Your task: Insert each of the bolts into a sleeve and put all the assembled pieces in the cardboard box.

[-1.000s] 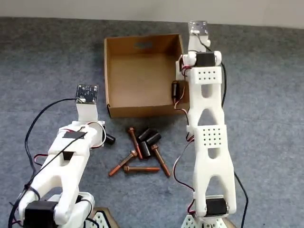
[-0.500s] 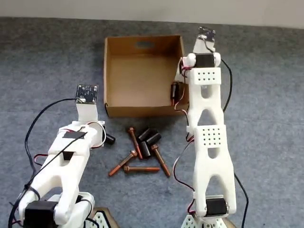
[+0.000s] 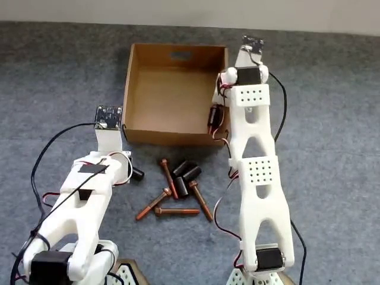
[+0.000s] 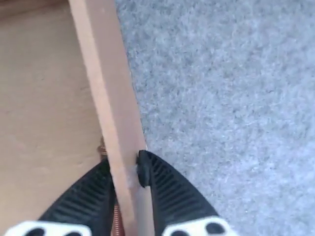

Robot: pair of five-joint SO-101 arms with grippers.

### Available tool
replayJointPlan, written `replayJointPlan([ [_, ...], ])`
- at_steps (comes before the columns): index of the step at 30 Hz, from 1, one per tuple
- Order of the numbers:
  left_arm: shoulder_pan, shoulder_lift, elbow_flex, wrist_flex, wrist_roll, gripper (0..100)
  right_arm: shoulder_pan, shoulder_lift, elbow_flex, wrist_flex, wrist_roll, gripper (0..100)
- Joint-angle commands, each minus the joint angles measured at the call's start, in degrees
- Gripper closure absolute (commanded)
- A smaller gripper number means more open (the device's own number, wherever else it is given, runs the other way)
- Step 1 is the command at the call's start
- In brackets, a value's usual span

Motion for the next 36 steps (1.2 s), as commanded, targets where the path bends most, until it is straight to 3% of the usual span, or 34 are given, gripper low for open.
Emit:
replayJointPlan([
  [1,1.10,0.13,-1.01,-0.97,-0.44,93,-2.33,-0.75,-5.41,-1.98,-0.70,99.2],
  [13,1.01,0.13,-1.01,-0.97,-0.44,93,-4.70,-0.92,-5.32,-4.26,-0.44,98.8],
  [21,1.01,0.13,-1.01,-0.97,-0.44,93,-4.26,-1.63,-5.76,-2.95,-0.35,82.5],
  [31,1.01,0.13,-1.01,-0.97,-0.44,93,-3.12,-12.26,-5.76,-2.59,-0.26,83.1],
  [36,1.01,0.13,-1.01,-0.97,-0.44,93,-5.14,-16.92,-5.58,-1.27,7.30,99.5],
])
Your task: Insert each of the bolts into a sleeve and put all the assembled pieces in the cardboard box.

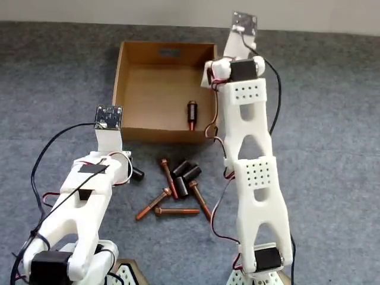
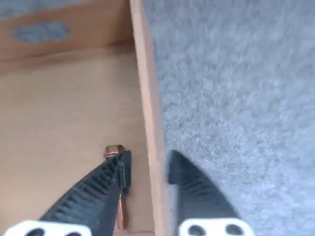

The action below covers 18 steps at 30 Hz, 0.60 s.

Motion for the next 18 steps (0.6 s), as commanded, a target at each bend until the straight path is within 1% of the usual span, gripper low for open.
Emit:
replayJointPlan([
  [1,1.01,0.13,-1.01,-0.97,-0.44,93,-2.51,-6.11,-5.23,1.45,7.21,97.8],
  [4,1.01,0.13,-1.01,-0.97,-0.44,93,-5.93,-4.70,-5.14,2.77,11.43,99.4],
  [9,1.01,0.13,-1.01,-0.97,-0.44,93,-9.89,2.15,-5.23,0.92,12.13,99.2],
  [14,1.01,0.13,-1.01,-0.97,-0.44,93,-10.51,10.15,-5.76,-3.74,11.87,99.2],
  [18,1.01,0.13,-1.01,-0.97,-0.44,93,-10.33,13.14,-5.76,-6.37,12.13,99.2],
])
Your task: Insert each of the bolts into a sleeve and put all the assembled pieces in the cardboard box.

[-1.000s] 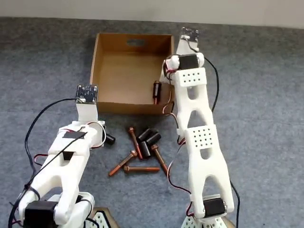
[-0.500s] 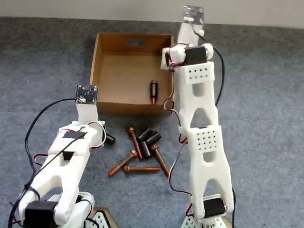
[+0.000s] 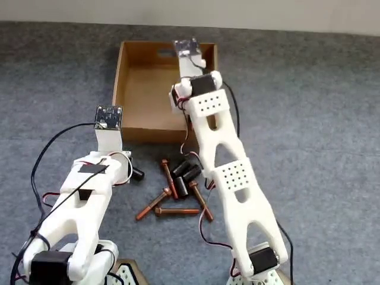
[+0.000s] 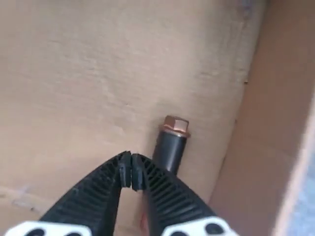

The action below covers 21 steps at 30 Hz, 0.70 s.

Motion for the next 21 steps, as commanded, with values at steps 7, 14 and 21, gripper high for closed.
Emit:
replayJointPlan([
  [7,1.01,0.13,-1.01,-0.97,-0.44,93,0.48,0.92,-5.14,-2.59,0.53,99.2],
  [14,1.01,0.13,-1.01,-0.97,-0.44,93,4.79,0.31,-5.58,-2.59,0.53,99.2],
  [21,1.01,0.13,-1.01,-0.97,-0.44,93,5.05,-1.10,-5.67,-2.59,0.26,99.2],
])
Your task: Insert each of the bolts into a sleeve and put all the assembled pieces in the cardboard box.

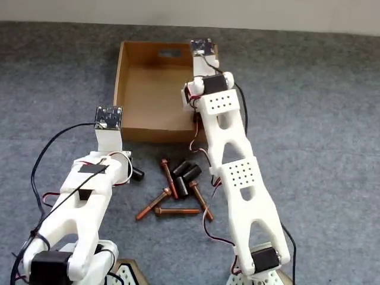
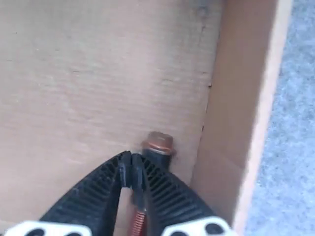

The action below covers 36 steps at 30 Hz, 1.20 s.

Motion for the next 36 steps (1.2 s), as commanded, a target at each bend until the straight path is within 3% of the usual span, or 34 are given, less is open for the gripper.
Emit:
replayJointPlan([
  [1,1.01,0.13,-1.01,-0.97,-0.44,93,0.04,-3.47,-5.67,-0.57,0.18,99.2],
  [8,1.01,0.13,-1.01,-0.97,-0.44,93,-3.12,-6.55,-5.23,-0.57,0.18,99.2],
  [16,1.01,0.13,-1.01,-0.97,-0.44,93,-1.80,-5.49,-5.67,-0.40,0.18,99.2],
  [23,1.01,0.13,-1.01,-0.97,-0.44,93,-1.63,-18.68,-5.58,9.45,0.44,99.2],
  [32,1.01,0.13,-1.01,-0.97,-0.44,93,1.19,-33.71,-4.79,9.98,0.44,99.1],
  [36,0.92,0.22,-1.10,-0.97,-0.44,93,1.19,-44.70,3.21,9.98,0.44,98.7],
])
